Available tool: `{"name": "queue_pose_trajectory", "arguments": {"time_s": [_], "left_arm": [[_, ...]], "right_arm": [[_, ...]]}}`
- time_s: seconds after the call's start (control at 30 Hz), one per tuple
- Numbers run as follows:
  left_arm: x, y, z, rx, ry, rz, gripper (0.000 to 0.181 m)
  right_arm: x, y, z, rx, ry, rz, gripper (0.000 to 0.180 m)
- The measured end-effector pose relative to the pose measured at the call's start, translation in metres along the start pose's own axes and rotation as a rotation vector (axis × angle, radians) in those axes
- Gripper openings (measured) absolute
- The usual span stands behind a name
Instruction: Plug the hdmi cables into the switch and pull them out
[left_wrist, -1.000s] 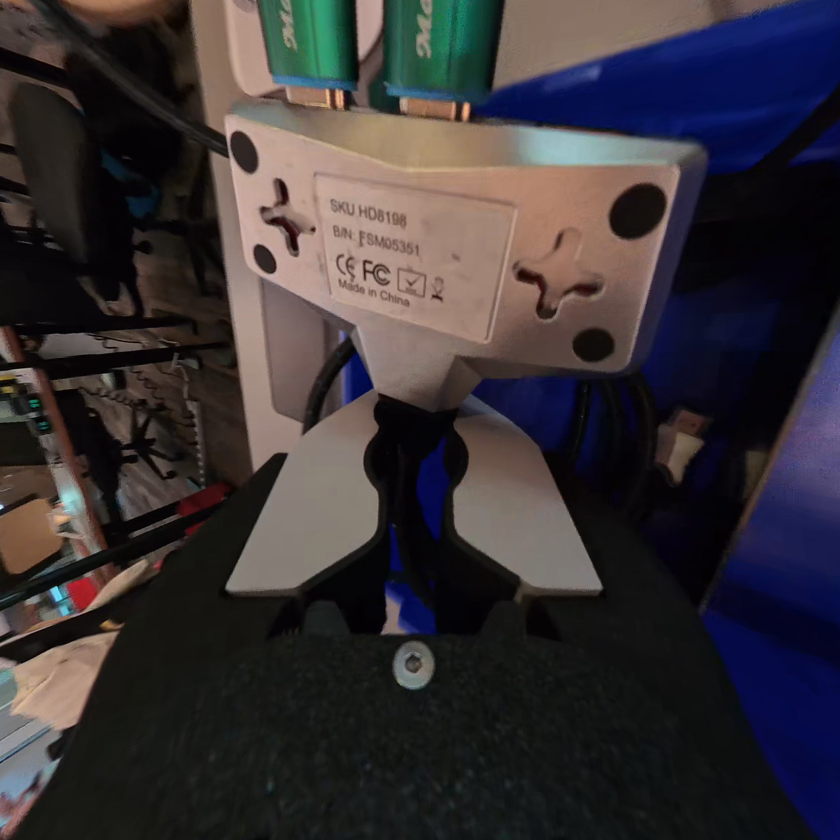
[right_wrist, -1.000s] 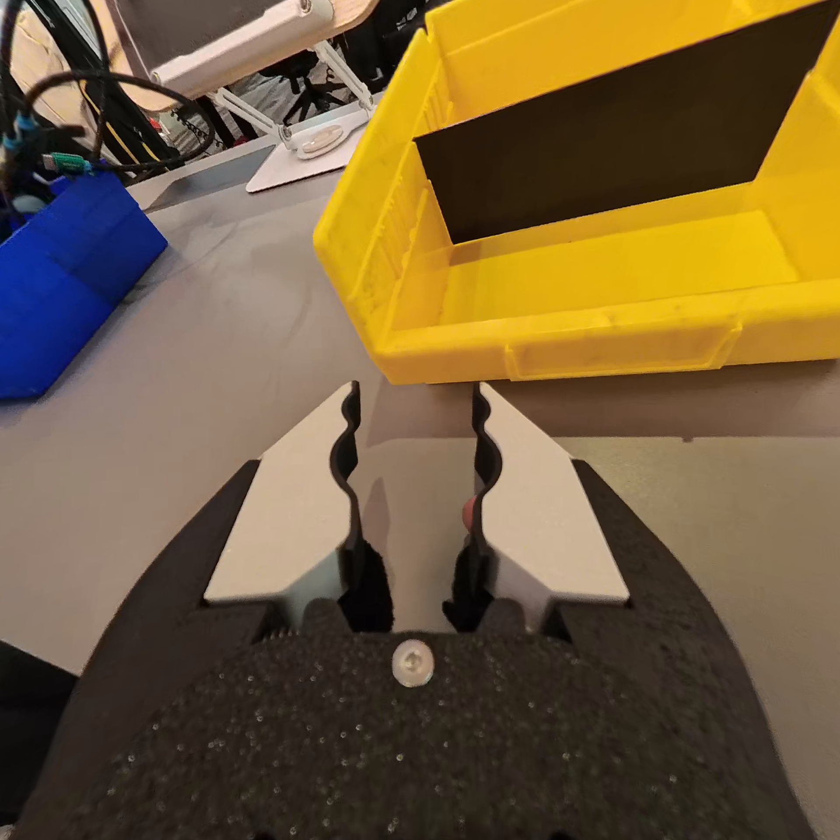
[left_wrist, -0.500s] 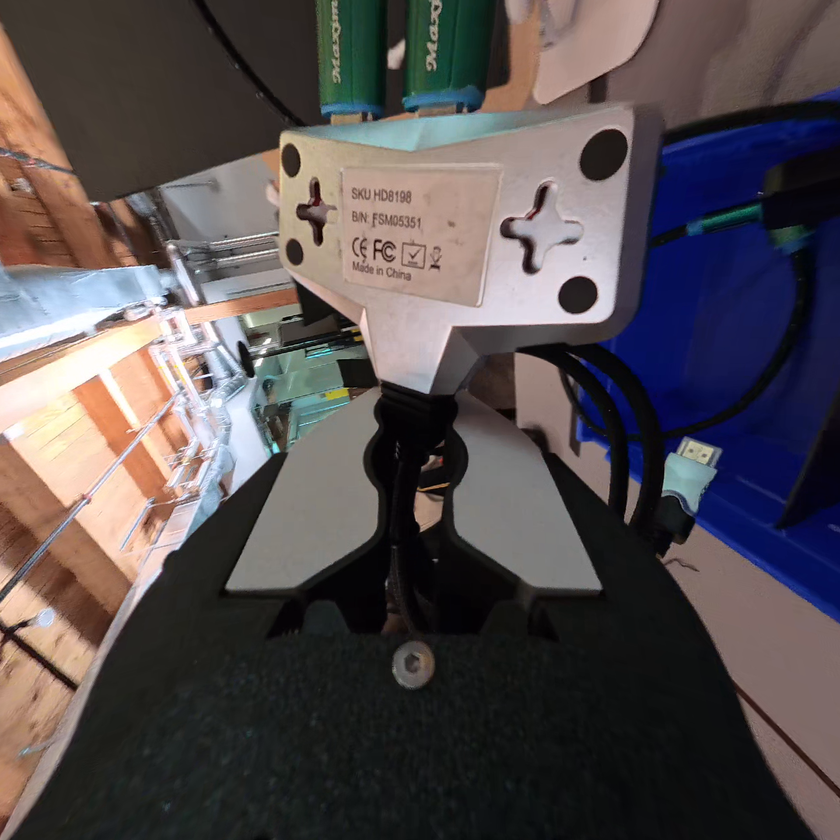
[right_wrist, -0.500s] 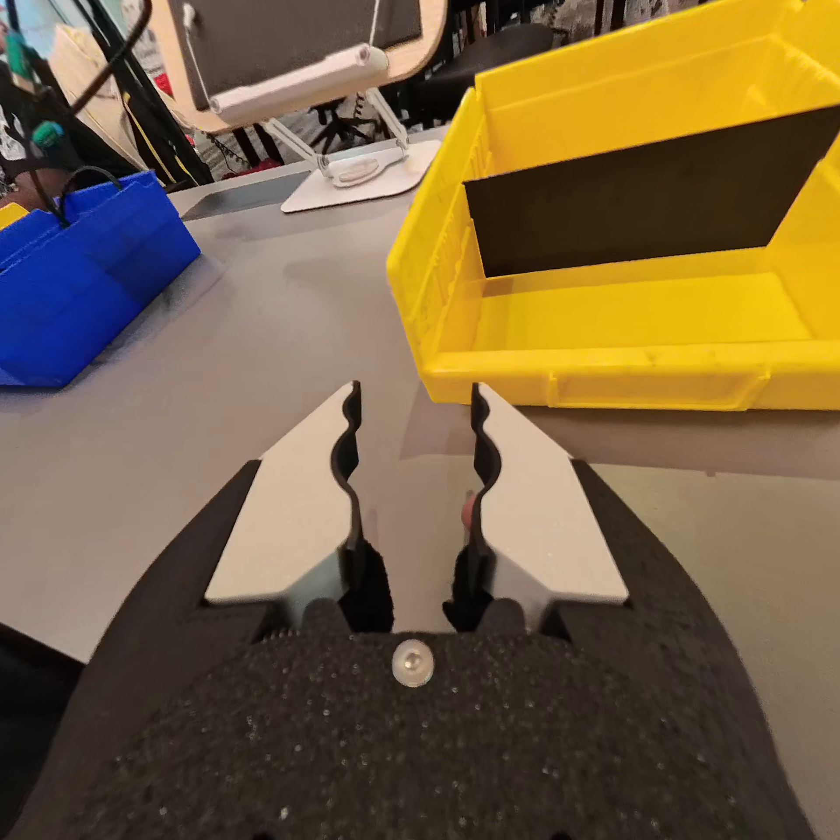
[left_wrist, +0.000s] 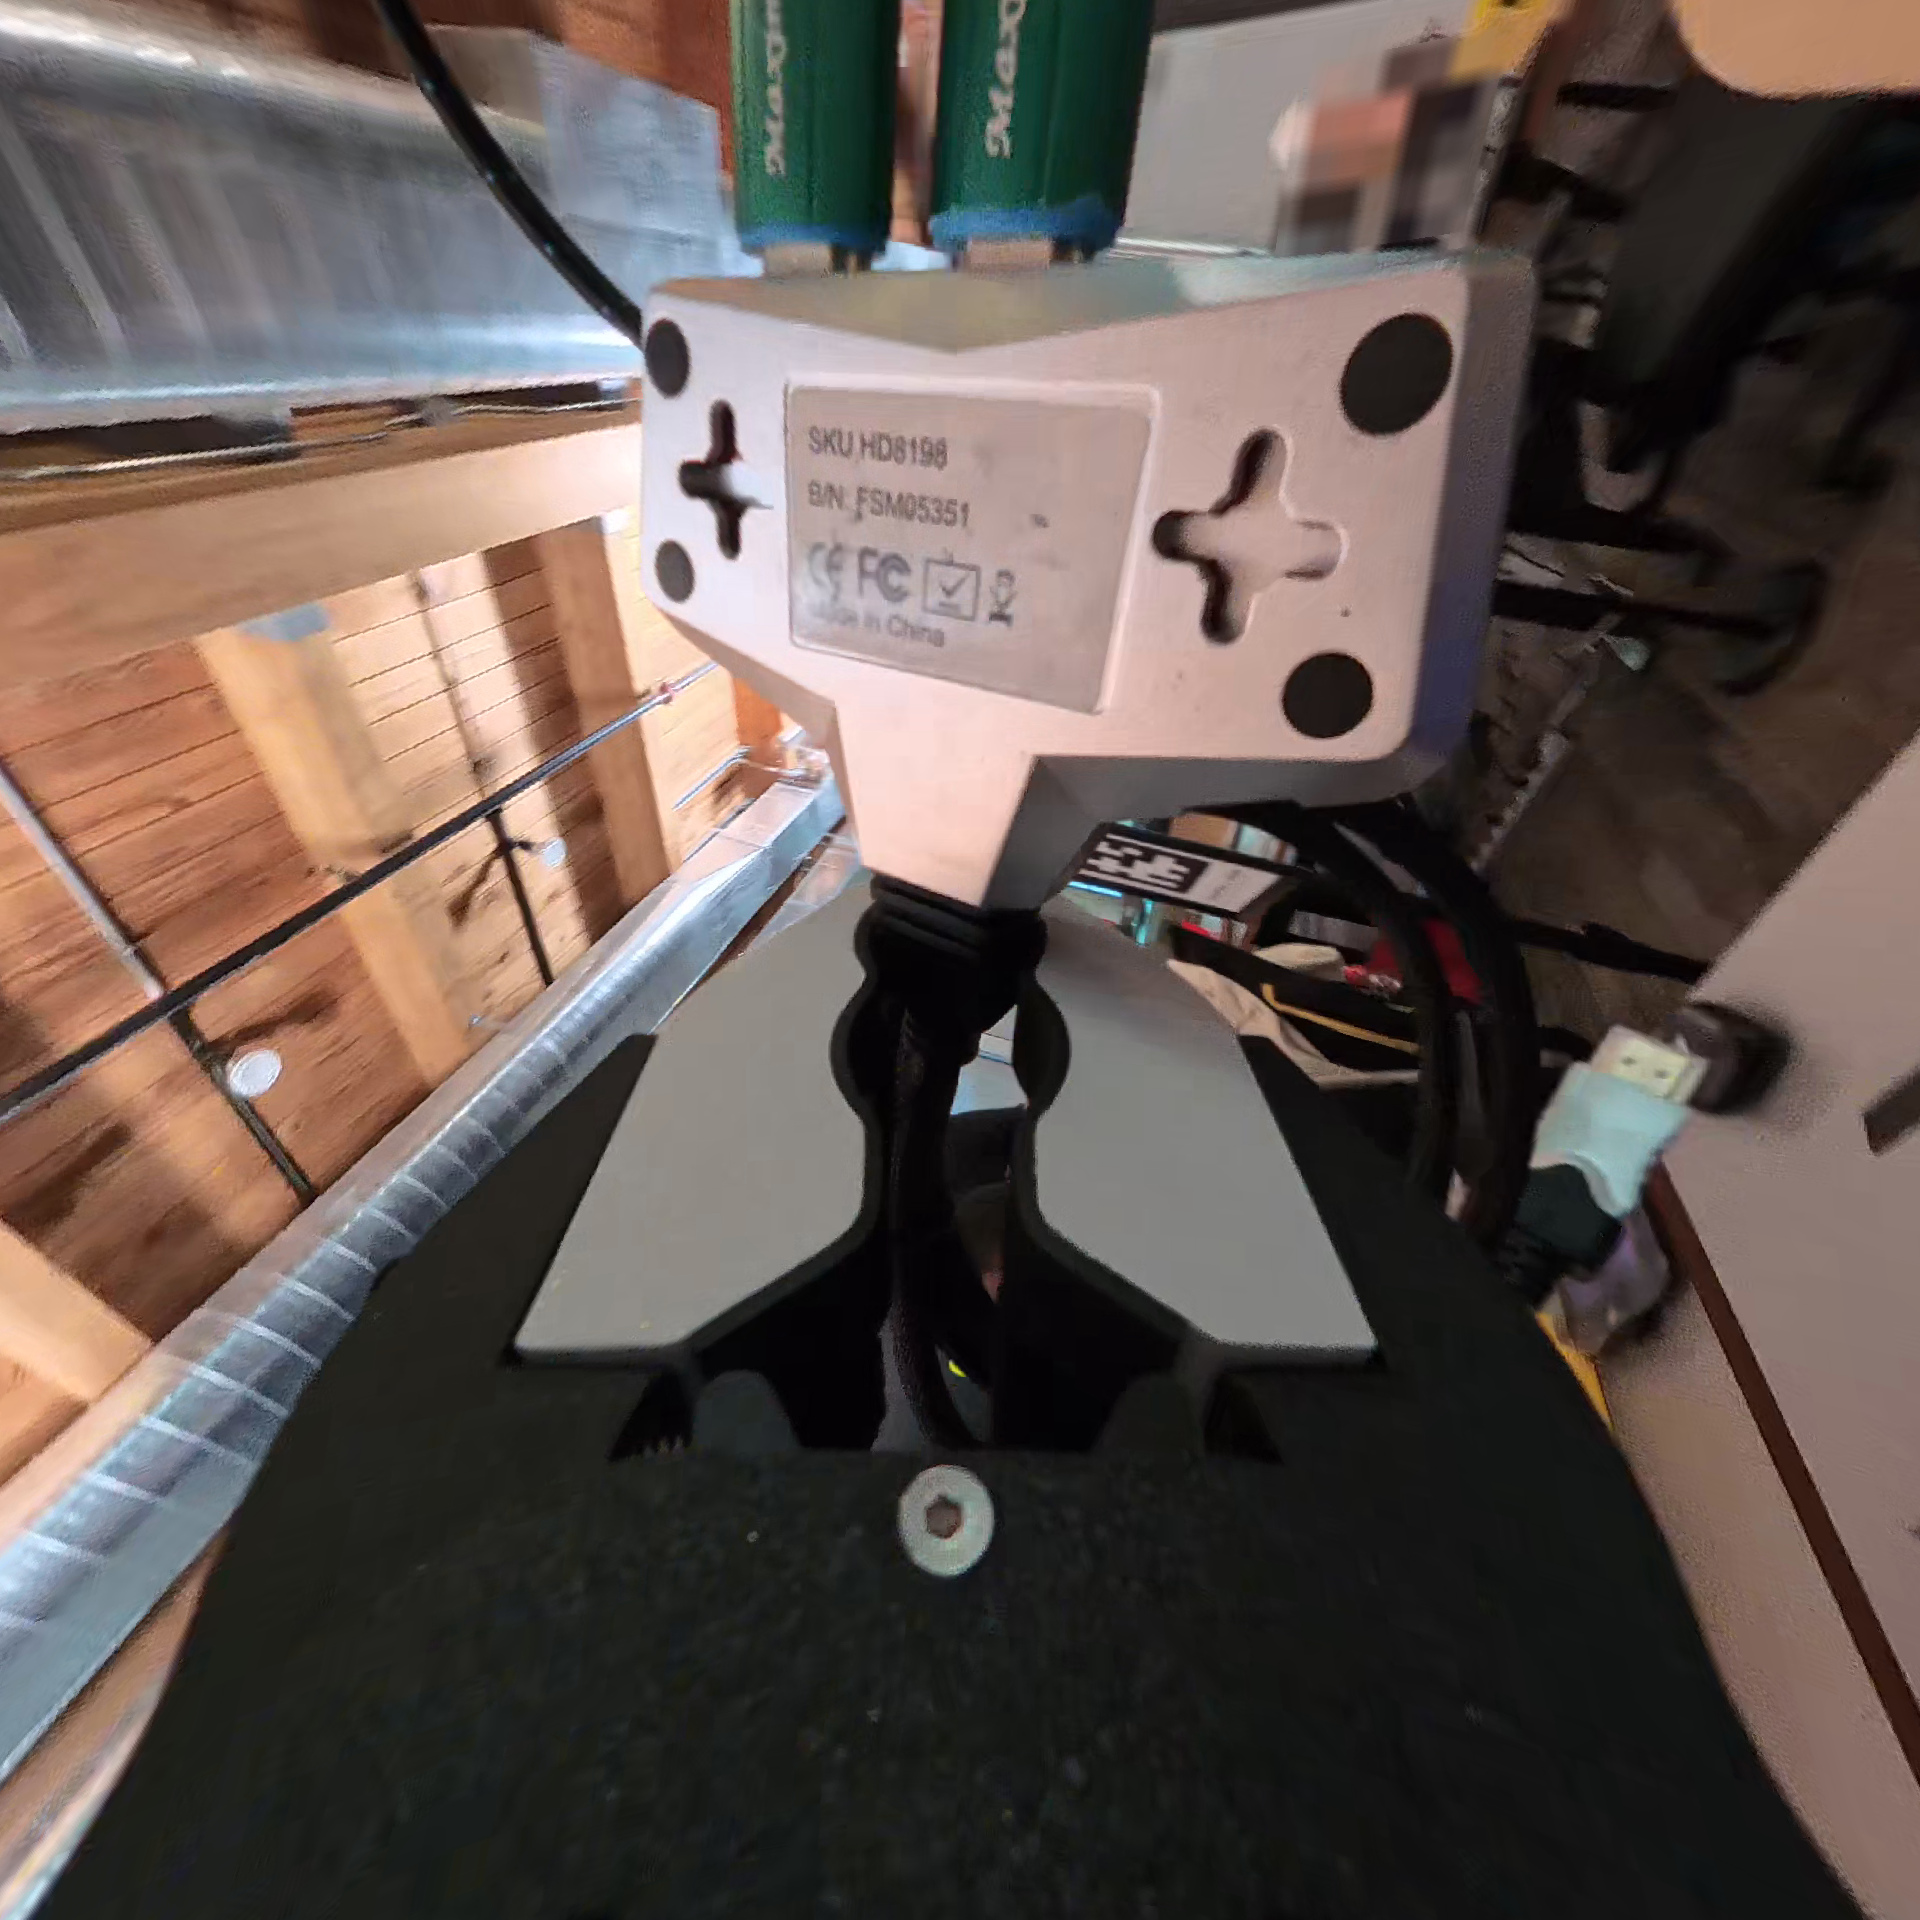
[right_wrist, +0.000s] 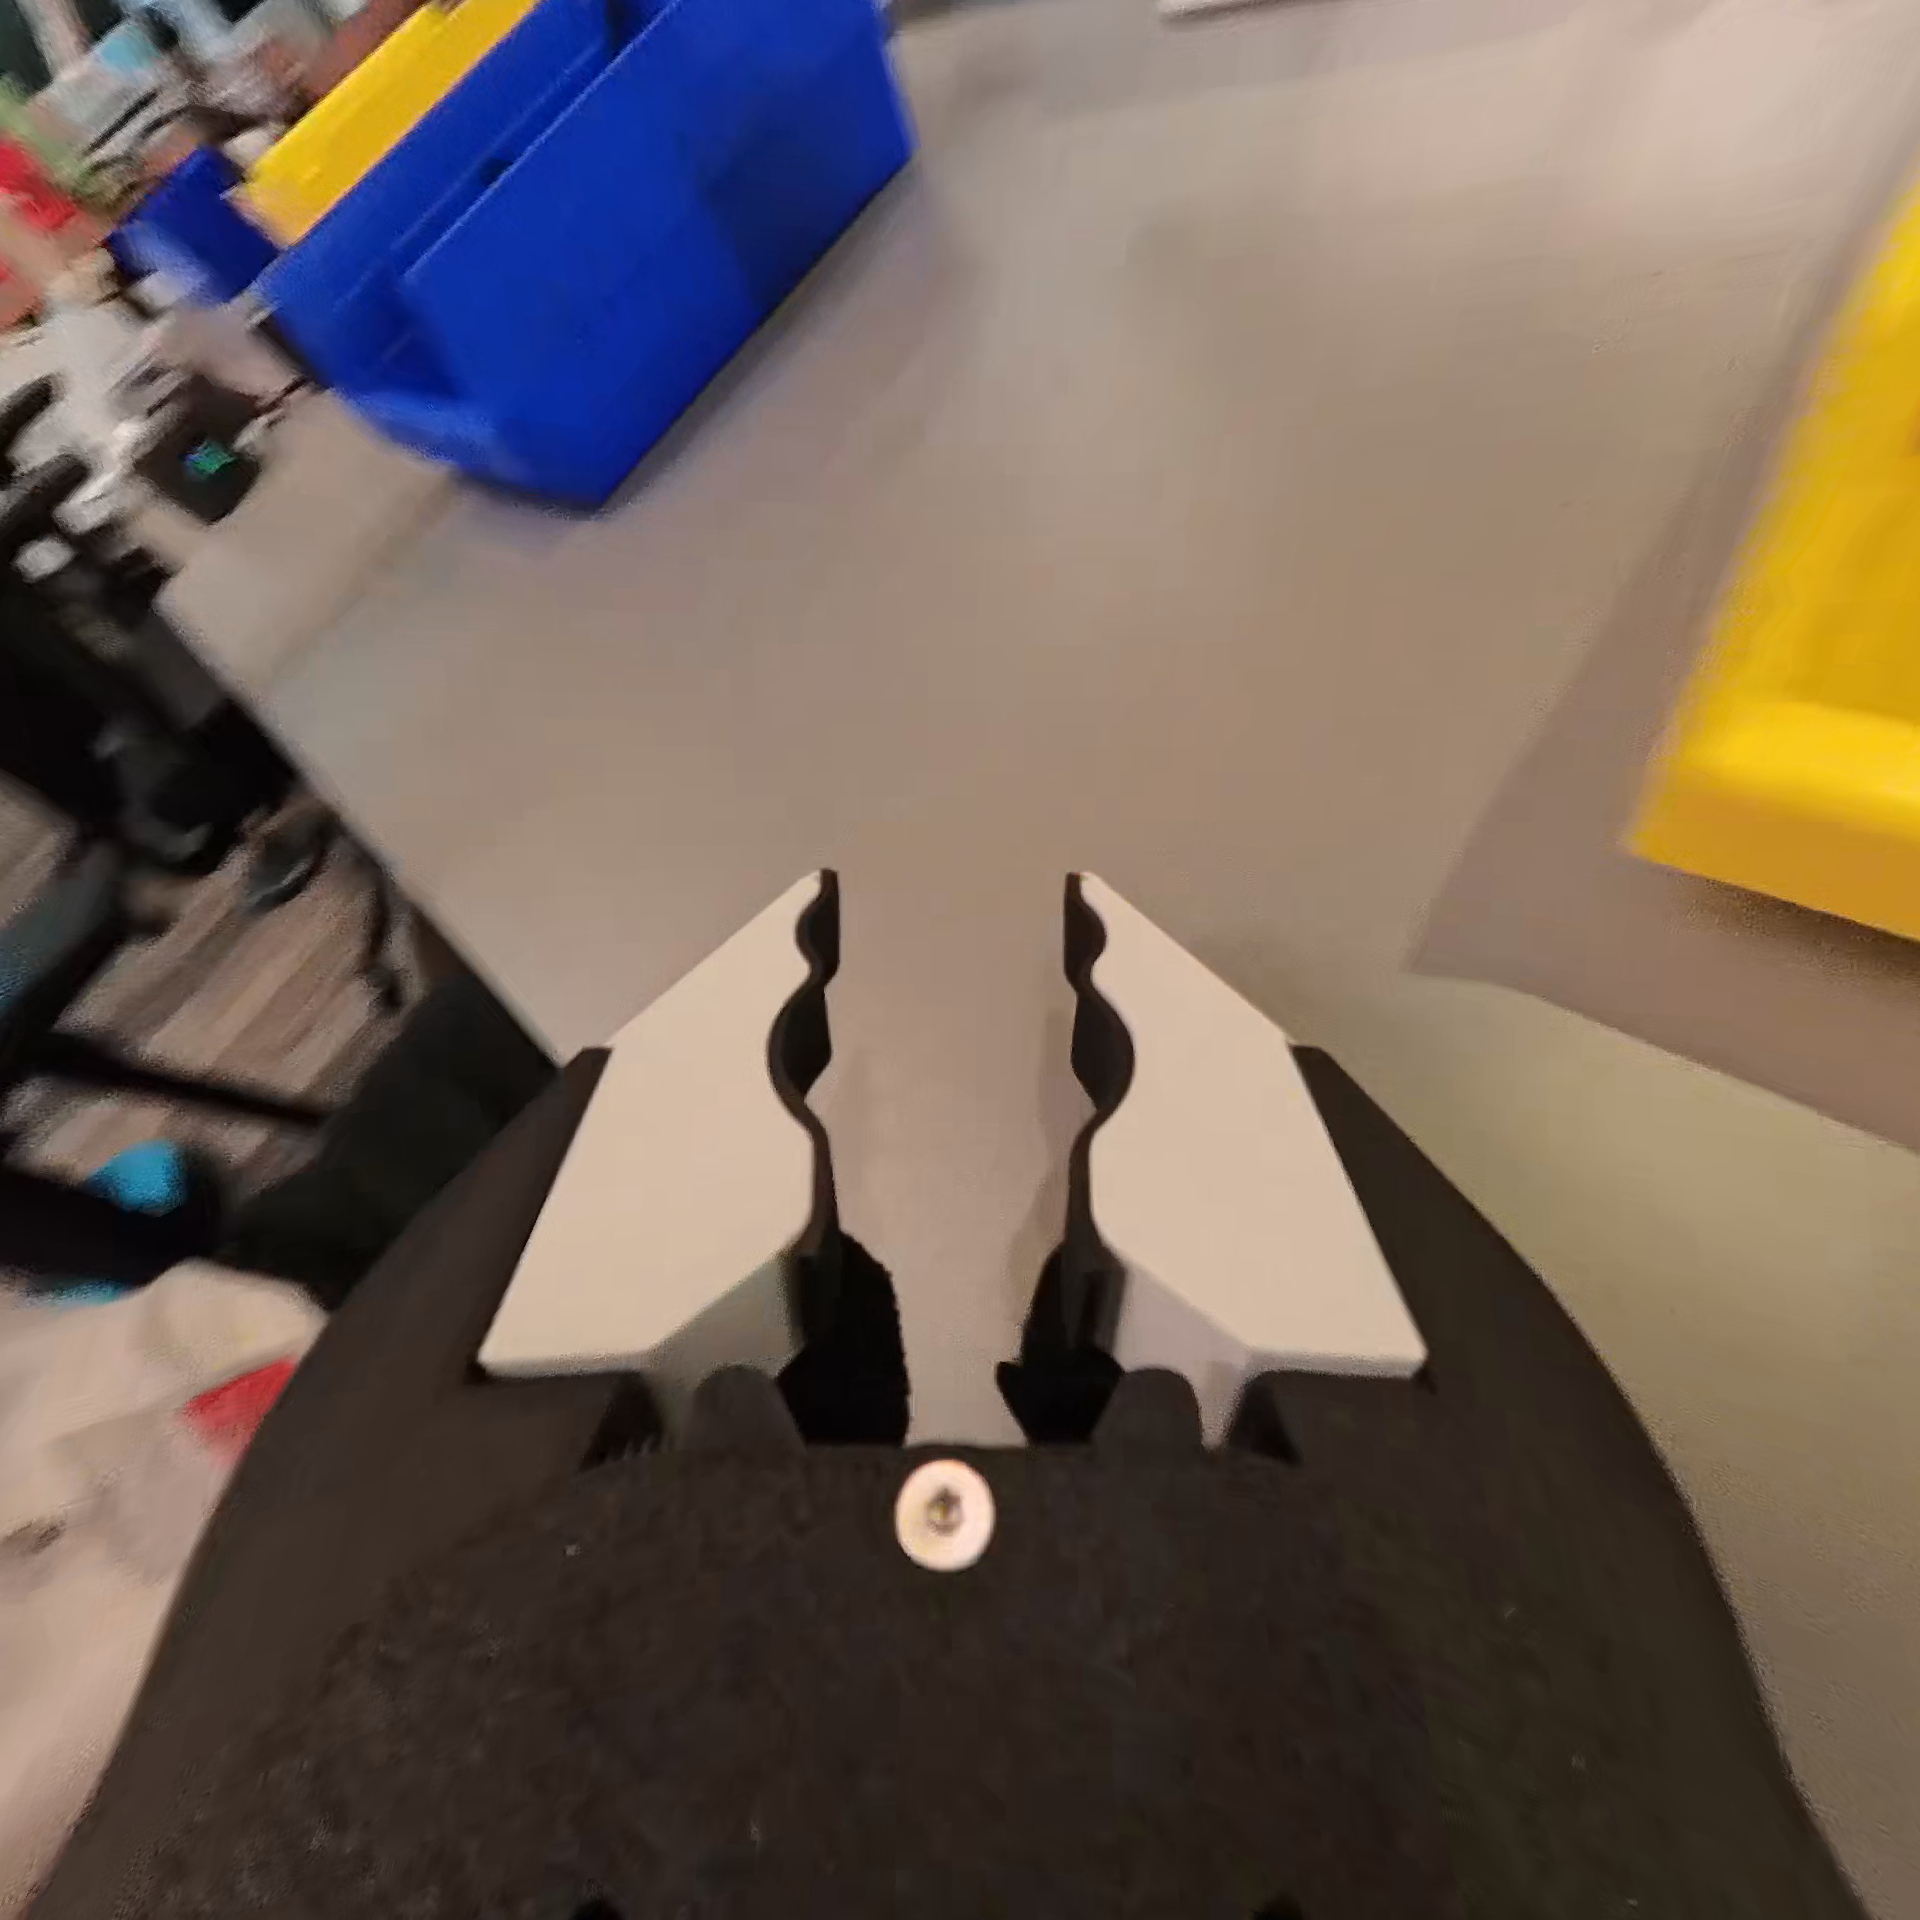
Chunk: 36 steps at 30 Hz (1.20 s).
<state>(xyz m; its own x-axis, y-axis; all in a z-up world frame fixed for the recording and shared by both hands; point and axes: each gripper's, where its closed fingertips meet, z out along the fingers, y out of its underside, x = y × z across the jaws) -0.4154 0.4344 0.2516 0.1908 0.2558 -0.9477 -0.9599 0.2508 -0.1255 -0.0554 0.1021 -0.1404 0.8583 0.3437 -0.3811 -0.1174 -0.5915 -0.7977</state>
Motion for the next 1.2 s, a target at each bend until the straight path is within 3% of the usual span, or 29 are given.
{"name": "queue_pose_trajectory", "arguments": {"time_s": [0.07, 0.17, 0.37, 0.5, 0.63, 0.7, 0.73, 0.77, 0.87, 0.9, 1.03, 1.1, 1.2], "left_arm": [[-0.009, -0.016, -0.008, 0.025, -0.034, -0.048, 0.02], [-0.001, -0.058, -0.027, 0.102, -0.069, -0.089, 0.023], [0.074, -0.169, -0.081, 0.247, 0.069, -0.346, 0.021], [0.139, -0.239, -0.125, 0.348, 0.269, -0.554, 0.02], [0.193, -0.282, -0.161, 0.383, 0.397, -0.648, 0.021], [0.211, -0.292, -0.172, 0.383, 0.433, -0.661, 0.021], [0.219, -0.294, -0.176, 0.382, 0.464, -0.685, 0.021], [0.228, -0.296, -0.18, 0.382, 0.518, -0.717, 0.021], [0.255, -0.304, -0.202, 0.44, 0.812, -0.832, 0.026], [0.258, -0.306, -0.216, 0.483, 0.935, -0.88, 0.037], [0.233, -0.287, -0.244, 0.595, 1.178, -1.1, 0.051], [0.229, -0.277, -0.254, 0.644, 1.248, -1.077, 0.065], [0.24, -0.266, -0.265, 0.683, 1.237, -0.851, 0.057]], "right_arm": [[-0.025, -0.007, 0.008, -0.04, -0.159, 0.045, 0.044], [-0.056, -0.054, 0.011, 0.076, -0.32, 0.091, 0.044], [-0.108, -0.179, -0.002, 0.474, -0.298, -0.181, 0.046], [-0.139, -0.22, -0.003, 0.599, -0.293, -0.26, 0.053], [-0.132, -0.224, 0.003, 0.689, -0.186, -0.265, 0.054], [-0.114, -0.22, 0.006, 0.697, -0.08, -0.256, 0.041], [-0.1, -0.216, 0.007, 0.682, -0.011, -0.262, 0.025], [-0.096, -0.212, 0.009, 0.664, -0.012, -0.27, 0.025], [-0.083, -0.199, 0.017, 0.58, -0.062, -0.267, 0.023], [-0.076, -0.195, 0.019, 0.553, -0.04, -0.294, 0.022], [-0.064, -0.176, 0.022, 0.486, 0.027, -0.574, 0.02], [-0.069, -0.164, 0.027, 0.438, -0.004, -0.678, 0.019], [-0.083, -0.144, 0.033, 0.376, -0.101, -0.794, 0.02]]}}
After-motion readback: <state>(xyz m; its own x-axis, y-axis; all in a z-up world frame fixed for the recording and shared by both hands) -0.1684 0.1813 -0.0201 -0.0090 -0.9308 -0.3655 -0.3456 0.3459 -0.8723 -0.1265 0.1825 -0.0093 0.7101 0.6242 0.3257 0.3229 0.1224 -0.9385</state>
